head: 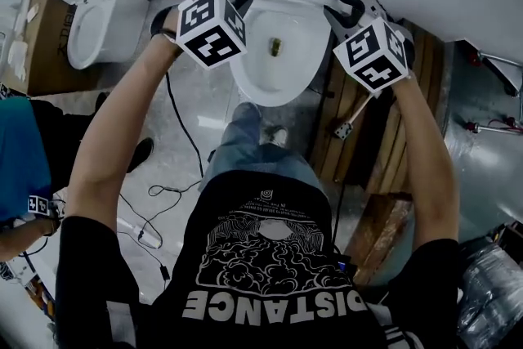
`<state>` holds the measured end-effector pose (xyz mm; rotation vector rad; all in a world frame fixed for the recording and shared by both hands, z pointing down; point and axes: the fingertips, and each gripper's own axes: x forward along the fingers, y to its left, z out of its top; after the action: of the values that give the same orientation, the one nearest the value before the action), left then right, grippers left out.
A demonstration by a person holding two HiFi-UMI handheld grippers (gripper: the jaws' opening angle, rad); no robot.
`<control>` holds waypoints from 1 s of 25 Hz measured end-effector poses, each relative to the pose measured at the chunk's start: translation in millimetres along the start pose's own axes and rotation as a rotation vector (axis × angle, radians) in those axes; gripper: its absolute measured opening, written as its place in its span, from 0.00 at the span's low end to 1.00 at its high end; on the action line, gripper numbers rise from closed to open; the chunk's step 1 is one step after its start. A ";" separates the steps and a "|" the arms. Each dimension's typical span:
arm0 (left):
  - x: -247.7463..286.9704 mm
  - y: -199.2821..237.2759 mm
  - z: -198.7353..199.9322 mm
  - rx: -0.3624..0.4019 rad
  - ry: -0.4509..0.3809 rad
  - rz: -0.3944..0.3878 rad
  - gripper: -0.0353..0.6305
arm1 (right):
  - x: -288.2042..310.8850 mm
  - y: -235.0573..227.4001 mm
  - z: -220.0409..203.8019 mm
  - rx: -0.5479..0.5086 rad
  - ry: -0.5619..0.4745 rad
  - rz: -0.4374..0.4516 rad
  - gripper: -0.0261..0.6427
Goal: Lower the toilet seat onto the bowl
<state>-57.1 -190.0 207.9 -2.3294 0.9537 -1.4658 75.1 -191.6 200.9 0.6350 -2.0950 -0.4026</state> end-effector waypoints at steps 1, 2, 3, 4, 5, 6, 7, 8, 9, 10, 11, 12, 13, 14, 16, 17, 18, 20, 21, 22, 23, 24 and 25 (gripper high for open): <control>-0.8 -6.1 -1.5 0.005 0.004 -0.001 0.24 | -1.4 5.7 -2.3 -0.007 0.000 0.003 0.21; -1.6 -11.9 -3.2 0.011 0.008 -0.003 0.24 | -2.5 11.4 -4.1 -0.016 -0.001 0.008 0.21; -2.6 -17.6 -5.4 0.020 0.014 -0.006 0.24 | -3.3 17.3 -5.4 -0.024 -0.001 0.013 0.21; -3.4 -23.1 -8.0 0.031 0.021 -0.009 0.24 | -3.7 23.1 -6.6 -0.033 0.000 0.019 0.21; -4.1 -28.3 -10.6 0.042 0.027 -0.014 0.24 | -3.8 28.7 -7.6 -0.042 0.000 0.024 0.22; -4.5 -33.0 -13.1 0.052 0.031 -0.019 0.24 | -3.8 33.9 -8.6 -0.051 0.001 0.027 0.22; -4.8 -37.2 -15.7 0.059 0.033 -0.025 0.24 | -3.6 38.8 -9.3 -0.058 0.002 0.027 0.22; -5.3 -41.2 -18.6 0.063 0.032 -0.030 0.24 | -3.1 43.7 -9.7 -0.063 0.004 0.026 0.22; -5.9 -45.2 -21.8 0.065 0.030 -0.037 0.24 | -2.6 48.7 -10.1 -0.064 0.006 0.025 0.22; -6.3 -49.2 -24.8 0.065 0.028 -0.044 0.24 | -2.1 53.6 -10.7 -0.064 0.010 0.026 0.22; -6.4 -53.2 -27.5 0.068 0.027 -0.051 0.25 | -1.6 58.2 -11.7 -0.066 0.014 0.028 0.22; -6.2 -57.0 -29.6 0.074 0.027 -0.059 0.25 | -1.2 62.3 -13.0 -0.071 0.017 0.032 0.22; -5.8 -60.9 -31.3 0.084 0.029 -0.066 0.25 | -0.9 66.1 -14.7 -0.078 0.020 0.037 0.22; -5.2 -64.9 -32.8 0.095 0.029 -0.072 0.25 | -0.8 69.8 -16.6 -0.086 0.023 0.041 0.22; -4.4 -74.1 -35.9 0.109 0.025 -0.080 0.25 | -0.6 78.4 -20.7 -0.101 0.029 0.045 0.22; -4.4 -79.7 -38.1 0.113 0.021 -0.081 0.25 | -0.5 83.8 -23.0 -0.106 0.031 0.047 0.22; -4.3 -85.5 -40.4 0.118 0.017 -0.081 0.25 | -0.3 89.5 -25.4 -0.111 0.034 0.048 0.22; -2.8 -97.5 -45.7 0.130 0.013 -0.088 0.26 | 0.6 101.3 -31.1 -0.127 0.048 0.052 0.23; -1.5 -103.9 -48.7 0.138 0.014 -0.095 0.26 | 1.5 107.7 -34.2 -0.137 0.057 0.055 0.23; -0.1 -110.5 -52.0 0.147 0.017 -0.102 0.26 | 2.6 114.7 -37.3 -0.148 0.065 0.059 0.23; 1.0 -117.2 -55.6 0.157 0.020 -0.106 0.27 | 3.8 121.7 -40.1 -0.160 0.072 0.061 0.23; 1.9 -123.2 -59.2 0.166 0.021 -0.105 0.27 | 5.1 128.2 -42.3 -0.171 0.078 0.059 0.23; 2.5 -128.4 -62.4 0.172 0.019 -0.101 0.27 | 6.2 133.7 -44.2 -0.179 0.082 0.053 0.23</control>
<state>-58.9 -84.7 304.4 -2.2715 0.6933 -1.5445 70.1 -88.1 296.4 0.4821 -1.9675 -0.5184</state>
